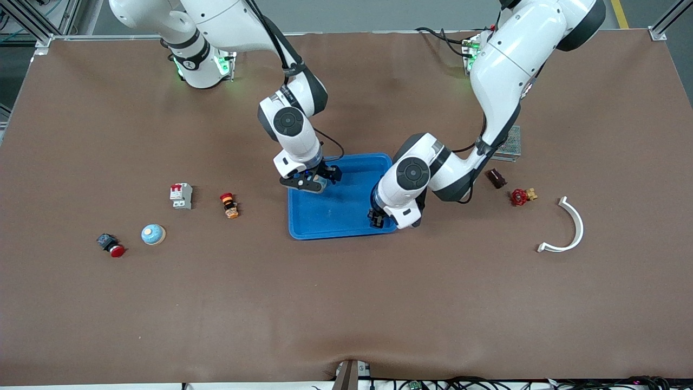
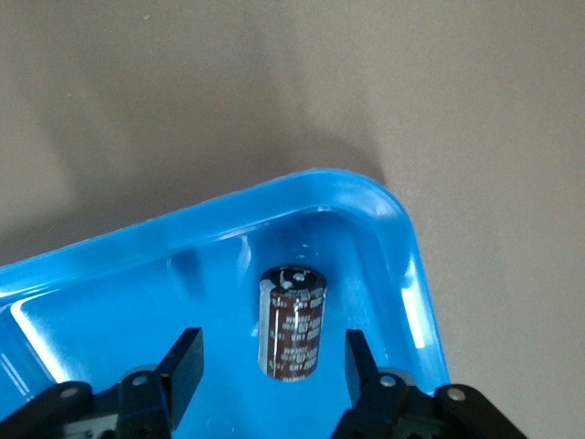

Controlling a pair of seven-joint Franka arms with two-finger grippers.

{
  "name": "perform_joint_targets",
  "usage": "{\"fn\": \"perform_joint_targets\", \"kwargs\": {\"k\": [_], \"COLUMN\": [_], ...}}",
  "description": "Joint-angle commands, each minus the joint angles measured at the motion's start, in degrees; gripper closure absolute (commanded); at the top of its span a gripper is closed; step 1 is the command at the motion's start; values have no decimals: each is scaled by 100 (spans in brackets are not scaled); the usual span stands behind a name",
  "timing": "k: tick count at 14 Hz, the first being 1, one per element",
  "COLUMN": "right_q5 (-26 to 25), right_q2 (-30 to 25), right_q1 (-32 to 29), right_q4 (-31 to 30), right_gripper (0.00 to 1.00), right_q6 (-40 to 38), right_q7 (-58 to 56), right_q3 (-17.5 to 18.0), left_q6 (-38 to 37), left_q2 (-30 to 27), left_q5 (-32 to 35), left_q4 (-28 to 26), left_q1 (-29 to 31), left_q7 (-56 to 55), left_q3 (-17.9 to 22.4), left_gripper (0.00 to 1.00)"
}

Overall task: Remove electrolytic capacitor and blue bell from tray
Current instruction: 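Grasp the second bell with the right gripper while the left gripper grasps the capacitor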

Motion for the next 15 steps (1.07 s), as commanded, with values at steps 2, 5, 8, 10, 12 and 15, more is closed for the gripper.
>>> {"fn": "perform_joint_targets", "kwargs": {"k": [2,5,8,10,12,15], "right_q5": [-424,-452,-452,-452,-452,-452], "right_q2": [83,75,40,-109,-250,-277], "right_q1": [115,-17,-140,-245,-403,-623], "right_q4": [52,87,122,227,647,1333], "right_gripper": [60,92,100,100,100,100], "right_q6": [-33,-50,-59,-364,-1258,-2236], "right_q7": [108,82,90,73,38,20], "right_q3": [-195,-239,-239,-239,-239,-239], "left_q6": [99,125,125,108,-15,-453], "left_q2": [169,230,204,125,-24,-278], "left_q5": [29,38,21,29,47,56], "left_q4": [144,144,144,153,144,144], "left_q1": [-229,-282,-273,-256,-195,-177], "left_q7": [-96,-70,-87,-87,-79,-9], "left_q3": [175,246,246,246,237,228], "left_gripper": [35,44,83,96,100,100]}}
